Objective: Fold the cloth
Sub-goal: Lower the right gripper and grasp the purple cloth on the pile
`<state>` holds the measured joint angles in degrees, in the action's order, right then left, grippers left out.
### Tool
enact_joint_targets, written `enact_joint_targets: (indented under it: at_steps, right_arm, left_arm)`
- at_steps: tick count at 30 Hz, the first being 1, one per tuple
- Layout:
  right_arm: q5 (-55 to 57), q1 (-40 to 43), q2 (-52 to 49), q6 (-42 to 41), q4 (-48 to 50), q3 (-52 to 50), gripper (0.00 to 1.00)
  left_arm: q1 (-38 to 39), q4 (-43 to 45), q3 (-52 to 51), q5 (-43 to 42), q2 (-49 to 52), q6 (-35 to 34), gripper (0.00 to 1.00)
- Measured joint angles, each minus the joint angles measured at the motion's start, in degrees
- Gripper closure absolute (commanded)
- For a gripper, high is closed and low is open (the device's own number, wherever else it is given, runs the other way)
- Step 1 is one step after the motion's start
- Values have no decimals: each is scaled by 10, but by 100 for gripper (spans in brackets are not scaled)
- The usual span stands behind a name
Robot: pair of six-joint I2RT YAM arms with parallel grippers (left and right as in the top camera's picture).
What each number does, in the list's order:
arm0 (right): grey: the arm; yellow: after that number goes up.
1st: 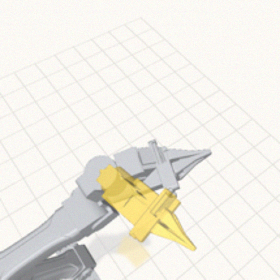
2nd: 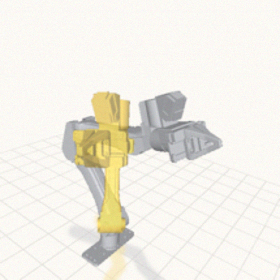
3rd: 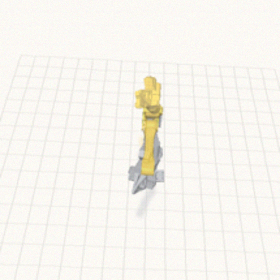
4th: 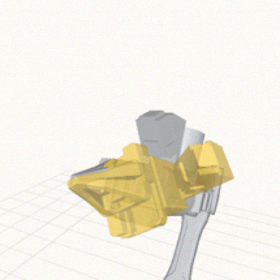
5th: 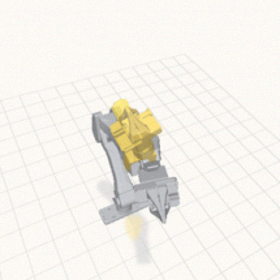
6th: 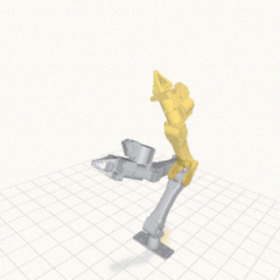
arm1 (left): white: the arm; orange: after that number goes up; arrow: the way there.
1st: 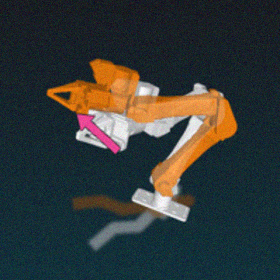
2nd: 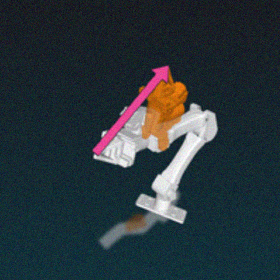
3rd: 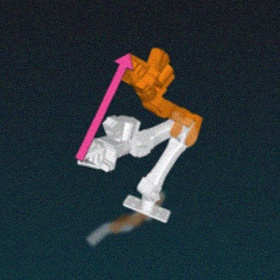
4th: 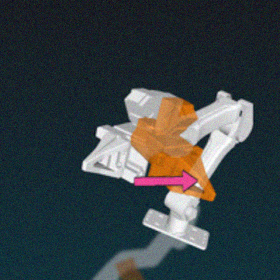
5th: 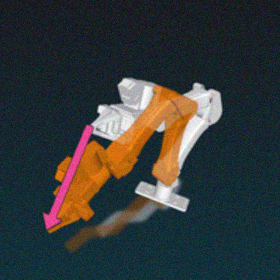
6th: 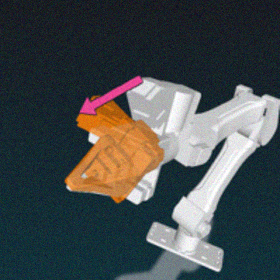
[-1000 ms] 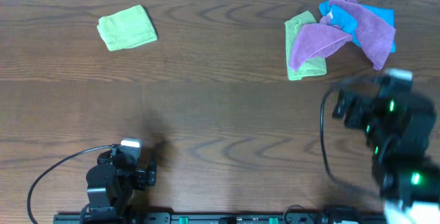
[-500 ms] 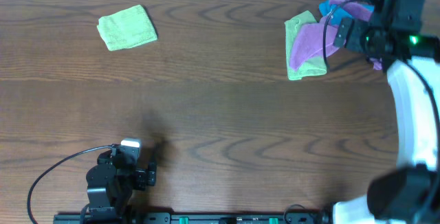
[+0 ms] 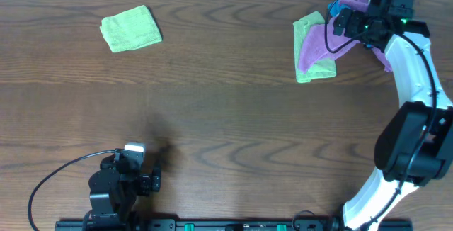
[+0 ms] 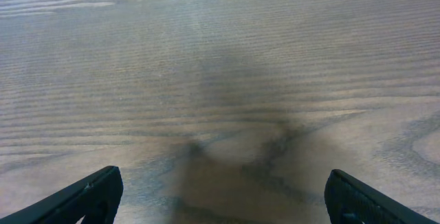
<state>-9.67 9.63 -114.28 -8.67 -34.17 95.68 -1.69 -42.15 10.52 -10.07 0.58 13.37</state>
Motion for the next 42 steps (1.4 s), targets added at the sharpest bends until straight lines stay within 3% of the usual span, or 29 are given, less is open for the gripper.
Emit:
enact_joint_targets:
  at_steps: [7,16,26,31,37,42]
  right_arm:
    - [1,0,-7,-6,23,2,1]
    - [2,4,-82,-104,45,3,1]
    - [2,4,-103,-150,80,3,1]
    - [-10,4,-119,-164,100,3,7]
    - [-31,4,-137,-175,114,3,33]
    - [-51,4,-137,-177,126,3,41]
  left_arm:
    - [0,0,0,0,0,0,5]
    - [0,0,0,0,0,0,5]
    - [0,0,0,0,0,0,5]
    - [0,0,0,0,0,0,5]
    - [0,0,0,0,0,0,5]
    - [0,0,0,0,0,0,5]
